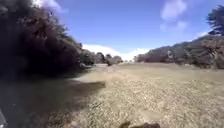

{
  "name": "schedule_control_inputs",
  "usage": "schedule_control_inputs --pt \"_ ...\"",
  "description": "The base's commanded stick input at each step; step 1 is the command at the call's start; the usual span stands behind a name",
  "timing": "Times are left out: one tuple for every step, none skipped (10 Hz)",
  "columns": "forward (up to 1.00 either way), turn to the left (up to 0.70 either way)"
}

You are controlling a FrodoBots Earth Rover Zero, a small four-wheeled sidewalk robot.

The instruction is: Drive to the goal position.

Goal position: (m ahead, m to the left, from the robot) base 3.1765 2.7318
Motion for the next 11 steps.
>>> schedule_control_inputs --pt "0.7 0.0" --pt "0.7 0.0" --pt "0.7 0.0" --pt "0.7 0.0" --pt "0.7 0.0" --pt "0.7 0.0" --pt "0.7 0.0" --pt "0.7 0.0" --pt "0.7 0.0" --pt "0.7 0.0" --pt "0.7 0.0"
